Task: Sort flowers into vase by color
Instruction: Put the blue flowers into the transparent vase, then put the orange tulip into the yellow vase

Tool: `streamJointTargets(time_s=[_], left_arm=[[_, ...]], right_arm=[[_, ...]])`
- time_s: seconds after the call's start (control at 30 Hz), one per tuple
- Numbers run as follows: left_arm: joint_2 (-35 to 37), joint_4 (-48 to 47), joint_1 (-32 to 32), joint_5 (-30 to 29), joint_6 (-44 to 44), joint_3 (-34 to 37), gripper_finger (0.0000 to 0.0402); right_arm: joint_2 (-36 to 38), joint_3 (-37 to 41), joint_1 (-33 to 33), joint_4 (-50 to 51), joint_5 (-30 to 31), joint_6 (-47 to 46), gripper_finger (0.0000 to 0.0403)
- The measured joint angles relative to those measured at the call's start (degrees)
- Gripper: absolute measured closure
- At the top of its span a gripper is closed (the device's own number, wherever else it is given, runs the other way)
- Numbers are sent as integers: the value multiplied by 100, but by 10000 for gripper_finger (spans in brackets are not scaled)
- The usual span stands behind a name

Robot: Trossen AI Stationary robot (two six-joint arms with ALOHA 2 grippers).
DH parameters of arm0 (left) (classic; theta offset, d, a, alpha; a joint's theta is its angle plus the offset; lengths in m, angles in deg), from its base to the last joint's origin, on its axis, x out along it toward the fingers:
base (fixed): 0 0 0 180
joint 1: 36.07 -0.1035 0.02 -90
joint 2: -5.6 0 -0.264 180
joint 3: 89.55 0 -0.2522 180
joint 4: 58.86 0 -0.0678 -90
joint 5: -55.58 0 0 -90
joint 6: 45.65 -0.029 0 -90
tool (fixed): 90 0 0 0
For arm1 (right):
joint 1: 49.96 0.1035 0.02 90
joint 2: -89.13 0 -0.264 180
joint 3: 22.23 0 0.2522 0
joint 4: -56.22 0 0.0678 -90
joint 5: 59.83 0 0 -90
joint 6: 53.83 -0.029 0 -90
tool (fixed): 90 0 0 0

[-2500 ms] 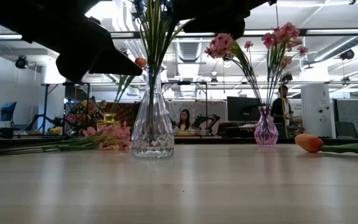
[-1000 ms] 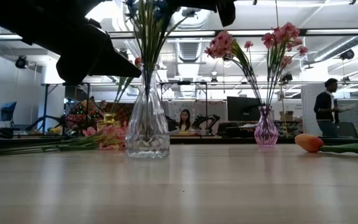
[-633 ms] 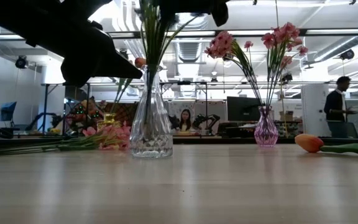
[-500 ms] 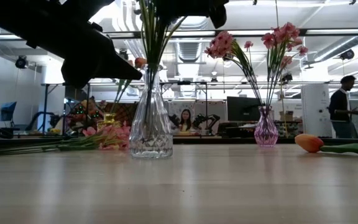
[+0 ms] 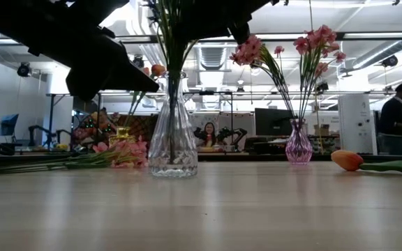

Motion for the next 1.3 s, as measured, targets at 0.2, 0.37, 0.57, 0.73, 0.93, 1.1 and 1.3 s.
streamJointTargets(time_s=[0.2, 0.37, 0.57, 0.73, 0.93, 1.1, 1.3], left_arm=[[0, 17, 0, -2, 2, 3, 400], [0, 17, 0, -4, 2, 9, 400], [0, 13, 0, -7, 2, 9, 400], [0, 15, -2, -10, 4, 9, 400], [20, -9, 0, -22, 22, -29, 400], [82, -10, 22, -23, 17, -48, 400], [252, -57, 87, -24, -24, -55, 400]], right_arm=[[-39, 0, -4, -7, 17, 47, 385], [-68, 0, -4, -13, 20, 153, 370], [-68, 0, 2, 8, 22, 162, 310], [-68, 2, 28, 173, 23, 140, 255], [-19, 4, 123, 335, 22, 117, 211], [112, 7, 213, 556, 22, 41, 203], [338, 7, 312, 894, 22, -46, 209]])
